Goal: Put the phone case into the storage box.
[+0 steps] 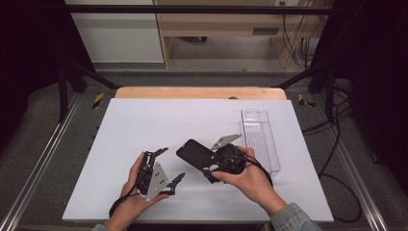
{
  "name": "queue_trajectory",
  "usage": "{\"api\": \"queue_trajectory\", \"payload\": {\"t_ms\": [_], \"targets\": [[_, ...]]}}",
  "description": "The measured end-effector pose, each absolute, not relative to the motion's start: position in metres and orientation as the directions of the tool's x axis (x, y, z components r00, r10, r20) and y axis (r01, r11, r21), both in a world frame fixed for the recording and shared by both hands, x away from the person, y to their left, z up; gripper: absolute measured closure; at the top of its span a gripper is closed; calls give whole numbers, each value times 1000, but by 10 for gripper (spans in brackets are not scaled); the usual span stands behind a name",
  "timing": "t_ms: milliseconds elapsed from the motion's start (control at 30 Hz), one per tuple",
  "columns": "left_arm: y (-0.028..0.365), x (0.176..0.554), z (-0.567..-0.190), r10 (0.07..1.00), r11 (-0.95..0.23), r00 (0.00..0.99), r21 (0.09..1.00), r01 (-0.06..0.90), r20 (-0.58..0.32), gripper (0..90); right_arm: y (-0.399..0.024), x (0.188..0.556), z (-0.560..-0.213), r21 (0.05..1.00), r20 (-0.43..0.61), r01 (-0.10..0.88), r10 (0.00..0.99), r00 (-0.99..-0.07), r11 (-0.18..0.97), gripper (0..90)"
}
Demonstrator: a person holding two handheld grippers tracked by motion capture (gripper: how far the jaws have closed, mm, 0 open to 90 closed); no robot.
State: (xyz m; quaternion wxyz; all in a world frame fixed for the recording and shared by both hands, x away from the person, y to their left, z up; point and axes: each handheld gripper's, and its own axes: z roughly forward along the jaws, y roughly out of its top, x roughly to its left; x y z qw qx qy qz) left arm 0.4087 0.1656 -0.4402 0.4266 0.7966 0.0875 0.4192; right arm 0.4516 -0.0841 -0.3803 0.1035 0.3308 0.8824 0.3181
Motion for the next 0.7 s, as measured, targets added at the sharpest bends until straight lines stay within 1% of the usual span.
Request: {"api": "queue_trajectory", "payload": {"t_ms": [67, 200, 333, 367, 400, 500, 567, 633, 700], "targets": [[165, 404, -443, 484, -653, 599, 719, -238, 638, 95, -82, 453, -378, 622, 22, 513, 641, -767, 592, 181], [162, 400, -448, 463, -685, 577, 685, -248, 673, 131, -69, 454, -372, 602, 15, 498, 615, -789, 624, 180], [163, 397, -450, 453, -711, 544, 655, -258, 706, 210, -57, 454, -370, 588, 9, 483, 592, -806, 649, 179], [163, 396, -450, 446, -718, 536, 644, -264, 717, 276, -52, 453, -369, 579, 19, 486, 585, -811, 655, 178], [163, 395, -451, 440, -724, 530, 636, -267, 725, 276, -52, 453, -369, 579, 19, 486, 585, -811, 655, 178], [162, 393, -451, 415, -745, 507, 601, -288, 756, 333, -46, 453, -369, 576, 23, 475, 568, -823, 665, 177], [161, 392, -452, 410, -749, 498, 594, -294, 764, 347, -42, 452, -369, 571, 30, 477, 563, -826, 669, 177], [161, 391, -452, 401, -756, 491, 582, -299, 773, 403, -37, 450, -368, 568, 28, 466, 550, -835, 679, 176], [160, 391, -452, 395, -760, 488, 575, -303, 779, 413, -36, 450, -368, 571, 30, 464, 548, -836, 677, 175]]}}
